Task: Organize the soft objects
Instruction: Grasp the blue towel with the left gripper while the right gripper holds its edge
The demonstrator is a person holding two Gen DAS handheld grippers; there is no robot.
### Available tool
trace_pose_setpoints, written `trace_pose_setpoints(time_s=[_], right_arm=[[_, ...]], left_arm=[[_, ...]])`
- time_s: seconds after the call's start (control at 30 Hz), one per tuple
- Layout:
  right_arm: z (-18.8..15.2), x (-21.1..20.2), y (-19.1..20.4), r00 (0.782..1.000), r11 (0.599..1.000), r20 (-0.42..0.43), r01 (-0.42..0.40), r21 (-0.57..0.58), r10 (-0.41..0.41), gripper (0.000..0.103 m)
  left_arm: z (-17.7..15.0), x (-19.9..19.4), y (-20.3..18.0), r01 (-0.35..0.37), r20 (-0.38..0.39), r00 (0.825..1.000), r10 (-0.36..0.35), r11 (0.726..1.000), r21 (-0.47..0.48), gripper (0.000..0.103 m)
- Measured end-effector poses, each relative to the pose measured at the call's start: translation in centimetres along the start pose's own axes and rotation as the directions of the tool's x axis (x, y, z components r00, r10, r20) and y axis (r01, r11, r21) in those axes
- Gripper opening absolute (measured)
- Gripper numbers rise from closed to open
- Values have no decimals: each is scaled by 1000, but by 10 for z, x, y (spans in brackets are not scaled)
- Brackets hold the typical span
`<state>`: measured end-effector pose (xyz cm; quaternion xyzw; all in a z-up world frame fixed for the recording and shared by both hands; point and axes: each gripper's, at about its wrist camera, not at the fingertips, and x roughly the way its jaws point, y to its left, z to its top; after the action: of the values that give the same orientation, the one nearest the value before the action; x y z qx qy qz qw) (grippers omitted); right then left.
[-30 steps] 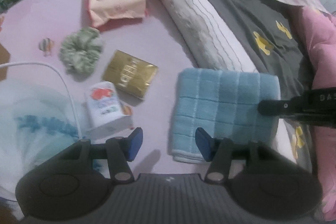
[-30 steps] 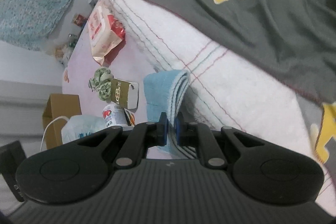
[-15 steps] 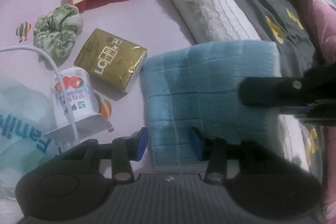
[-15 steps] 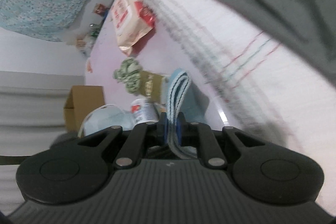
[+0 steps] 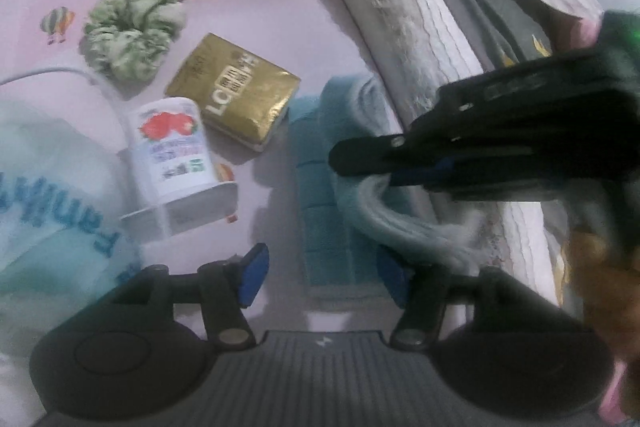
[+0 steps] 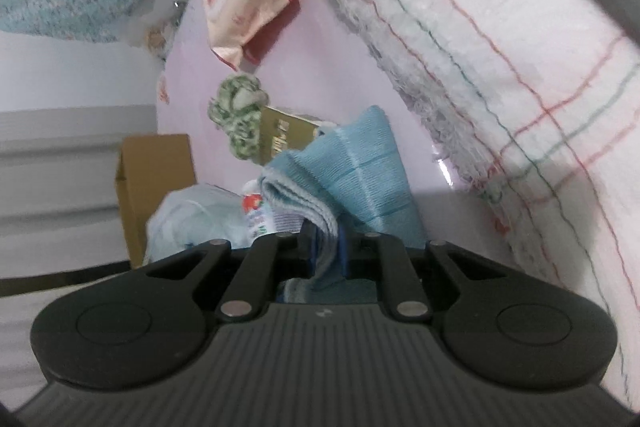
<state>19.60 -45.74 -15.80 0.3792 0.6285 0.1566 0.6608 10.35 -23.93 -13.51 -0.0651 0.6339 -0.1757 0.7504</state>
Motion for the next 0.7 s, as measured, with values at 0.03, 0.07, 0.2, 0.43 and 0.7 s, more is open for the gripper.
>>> trace_pose_setpoints(time_s=[0.03,0.07,0.2,0.43,0.7], right_arm=[[1,5,-1,1000,1000,-10,11,1,-11,12],[3,9,-3,1000,1000,-19,15,5,-15,12],[7,17,-9,999,999,-39,-10,37,12,20],[11,25,-20,989,979,-39,-137,149,144,56],[10,20,-19,981,969,-11,-188,161,192,66]], left_arm=[[-1,-6,2,2,0,1000,-2,1000,-4,63],[-1,-13,4,3,4,1000,-2,1000,-8,63],[6,-37,6,18,46,999,-16,999,-39,66],[20,-76,11,110,183,979,-91,989,-95,71],[28,-28,-17,53,63,997,-55,998,29,70]])
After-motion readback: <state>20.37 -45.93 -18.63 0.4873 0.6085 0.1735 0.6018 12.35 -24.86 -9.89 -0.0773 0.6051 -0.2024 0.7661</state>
